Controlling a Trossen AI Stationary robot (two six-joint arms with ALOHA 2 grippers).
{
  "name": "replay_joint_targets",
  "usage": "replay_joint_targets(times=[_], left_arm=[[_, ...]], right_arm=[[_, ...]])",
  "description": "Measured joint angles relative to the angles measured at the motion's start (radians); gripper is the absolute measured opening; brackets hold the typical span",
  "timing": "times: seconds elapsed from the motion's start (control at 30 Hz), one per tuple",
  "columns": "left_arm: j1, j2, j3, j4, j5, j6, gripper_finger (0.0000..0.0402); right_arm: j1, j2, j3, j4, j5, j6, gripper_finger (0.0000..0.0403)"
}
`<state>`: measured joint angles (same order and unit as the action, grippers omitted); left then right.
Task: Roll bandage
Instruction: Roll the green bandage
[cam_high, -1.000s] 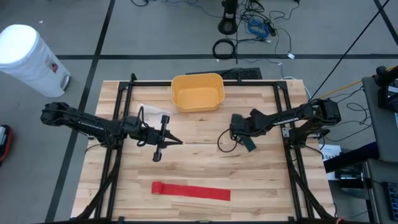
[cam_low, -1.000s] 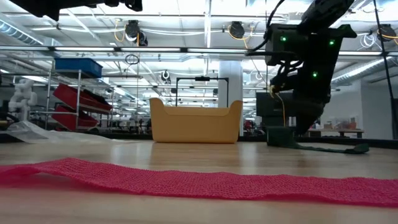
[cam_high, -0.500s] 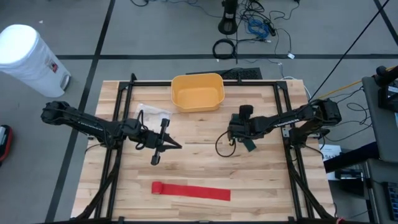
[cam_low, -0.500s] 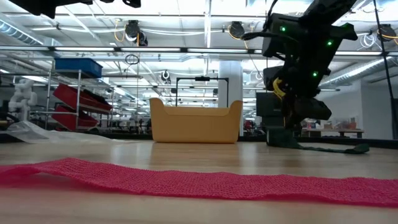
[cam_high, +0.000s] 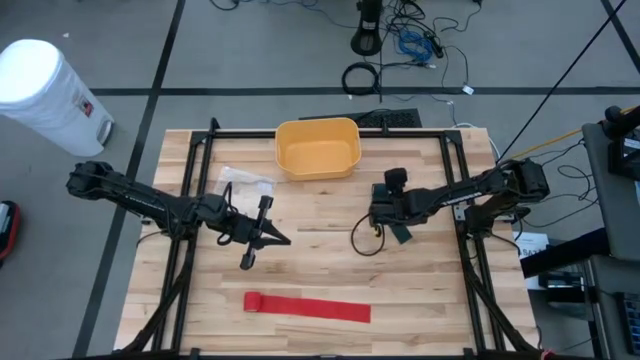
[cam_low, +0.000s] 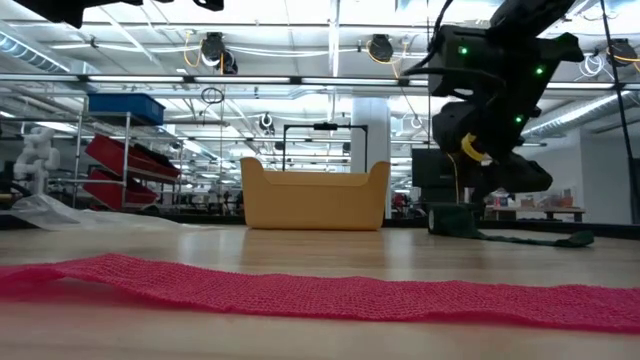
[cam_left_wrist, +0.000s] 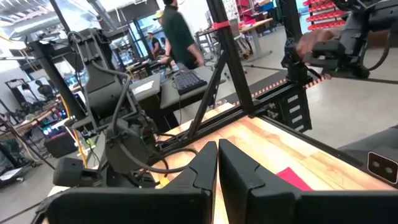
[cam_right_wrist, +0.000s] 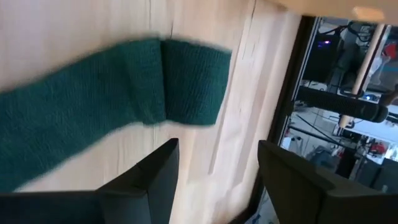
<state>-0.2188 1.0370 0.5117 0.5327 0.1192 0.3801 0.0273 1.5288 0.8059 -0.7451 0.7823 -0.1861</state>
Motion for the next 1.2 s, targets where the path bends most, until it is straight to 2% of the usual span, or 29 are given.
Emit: replay_joint_targets(times=[0.2,0.33,0.6,0.9,1.2], left_arm=[[0.000,-0.007,0.000,0.004,0.000,0.000,0.0022],[0.000,-0.025,0.000,0.006,0.000,0.002,0.0022],[0.000,-0.087,0.000,0.008,0.000,0.049,0.0022],[0.000,-0.092,0.000,0.007,0.000,0.075,0.0022],[0.000,-0.092,0.000,0.001,0.000,0.074,0.0022]], right_arm=[[-0.007,0.002,0.000,0.000,-0.007,-0.054,0.0206],[-0.030,0.003,-0.030,0.064,-0.052,-0.112,0.0206],[-0.069,0.004,-0.085,0.121,0.006,-0.116,0.0206],[-0.094,0.004,-0.130,0.336,-0.003,-0.247,0.0206],[-0.092,0.004,-0.135,0.470,-0.056,-0.284,0.0206]])
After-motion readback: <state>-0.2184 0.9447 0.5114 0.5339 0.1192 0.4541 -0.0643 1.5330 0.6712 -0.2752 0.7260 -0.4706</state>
